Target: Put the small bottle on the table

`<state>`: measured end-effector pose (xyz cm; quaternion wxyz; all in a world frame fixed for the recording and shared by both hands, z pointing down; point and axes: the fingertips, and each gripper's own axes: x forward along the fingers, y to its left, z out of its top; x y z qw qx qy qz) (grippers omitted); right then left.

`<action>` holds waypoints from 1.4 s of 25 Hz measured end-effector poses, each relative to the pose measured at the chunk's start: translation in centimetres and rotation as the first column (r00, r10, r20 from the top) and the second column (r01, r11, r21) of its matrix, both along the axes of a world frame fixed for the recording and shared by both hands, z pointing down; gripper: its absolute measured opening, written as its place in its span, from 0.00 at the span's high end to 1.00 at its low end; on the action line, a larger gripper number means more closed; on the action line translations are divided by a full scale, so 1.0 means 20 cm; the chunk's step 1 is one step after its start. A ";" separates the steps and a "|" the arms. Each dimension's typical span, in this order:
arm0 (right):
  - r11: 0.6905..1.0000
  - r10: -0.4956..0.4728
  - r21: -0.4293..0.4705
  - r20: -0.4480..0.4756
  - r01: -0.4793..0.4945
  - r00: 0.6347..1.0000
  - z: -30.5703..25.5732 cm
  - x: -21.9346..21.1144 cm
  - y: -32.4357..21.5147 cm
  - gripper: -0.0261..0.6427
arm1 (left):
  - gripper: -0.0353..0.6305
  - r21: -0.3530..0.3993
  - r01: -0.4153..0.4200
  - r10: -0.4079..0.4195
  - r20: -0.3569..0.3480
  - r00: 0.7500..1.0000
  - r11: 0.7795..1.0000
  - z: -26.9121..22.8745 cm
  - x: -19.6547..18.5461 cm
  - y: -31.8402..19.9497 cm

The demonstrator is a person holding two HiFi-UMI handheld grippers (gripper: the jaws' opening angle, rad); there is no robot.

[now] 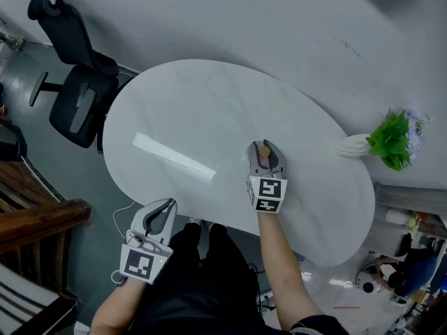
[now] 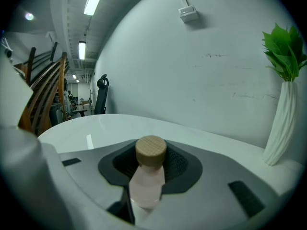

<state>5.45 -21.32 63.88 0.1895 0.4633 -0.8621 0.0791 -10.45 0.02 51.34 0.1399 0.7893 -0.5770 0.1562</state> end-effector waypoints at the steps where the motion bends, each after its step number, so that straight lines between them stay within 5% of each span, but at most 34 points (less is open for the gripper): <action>1: 1.000 0.000 0.003 -0.004 0.000 1.000 0.00 0.00 0.00 0.80 | 0.93 0.000 0.003 -0.003 -0.002 1.000 1.000 0.00 0.00 0.00; 35: 0.998 -0.061 -0.018 -0.052 0.060 0.997 -0.07 0.03 0.09 0.71 | 0.93 0.053 -0.033 0.035 -0.042 0.999 0.998 -0.05 0.04 -0.02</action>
